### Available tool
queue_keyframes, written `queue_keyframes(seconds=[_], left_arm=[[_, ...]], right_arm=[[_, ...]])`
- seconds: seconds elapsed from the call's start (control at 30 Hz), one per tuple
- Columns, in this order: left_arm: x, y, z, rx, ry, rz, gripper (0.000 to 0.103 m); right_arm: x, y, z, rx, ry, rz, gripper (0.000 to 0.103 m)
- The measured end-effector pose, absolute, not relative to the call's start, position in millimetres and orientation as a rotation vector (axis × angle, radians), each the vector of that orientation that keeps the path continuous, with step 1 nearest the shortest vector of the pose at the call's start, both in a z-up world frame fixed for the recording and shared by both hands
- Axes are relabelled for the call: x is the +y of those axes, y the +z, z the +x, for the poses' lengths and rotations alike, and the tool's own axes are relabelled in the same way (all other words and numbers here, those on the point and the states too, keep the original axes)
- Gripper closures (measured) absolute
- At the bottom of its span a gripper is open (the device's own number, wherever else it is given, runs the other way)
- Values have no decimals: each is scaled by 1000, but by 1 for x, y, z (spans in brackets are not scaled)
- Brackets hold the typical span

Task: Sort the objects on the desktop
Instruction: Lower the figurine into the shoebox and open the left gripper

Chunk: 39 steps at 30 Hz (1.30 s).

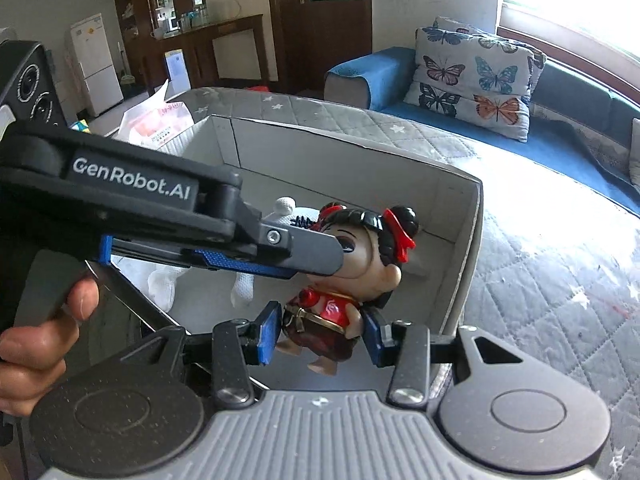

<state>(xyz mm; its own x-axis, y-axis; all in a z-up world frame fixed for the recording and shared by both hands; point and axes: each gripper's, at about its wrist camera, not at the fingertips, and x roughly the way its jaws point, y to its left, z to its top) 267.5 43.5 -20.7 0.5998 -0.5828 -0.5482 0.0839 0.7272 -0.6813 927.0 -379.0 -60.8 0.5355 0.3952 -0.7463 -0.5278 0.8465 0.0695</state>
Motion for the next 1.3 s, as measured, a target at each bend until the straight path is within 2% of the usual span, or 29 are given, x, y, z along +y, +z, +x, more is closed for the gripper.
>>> queue_keyframes(seconds=[0.1,0.23,0.3,0.6,0.7,1.3], left_arm=[[42,-17,263,836,-419,-643,66],[41,-12,257,821,-416,-635,66],[41,-11,254,817,-414,-633,66],[39,0,233,791,-411,-616,66],[38,3,223,782,-413,-611,66],[26,15,148,752,-397,-466,66]], right_arm=[[-381,-59,922,831,549,-171,57],[-384,-55,914,803,545,-171,47],[-385,-52,910,783,544,-175,37],[-393,-37,890,726,550,-151,32],[-398,-33,880,704,558,-136,25],[-431,-45,807,670,545,-111,17]])
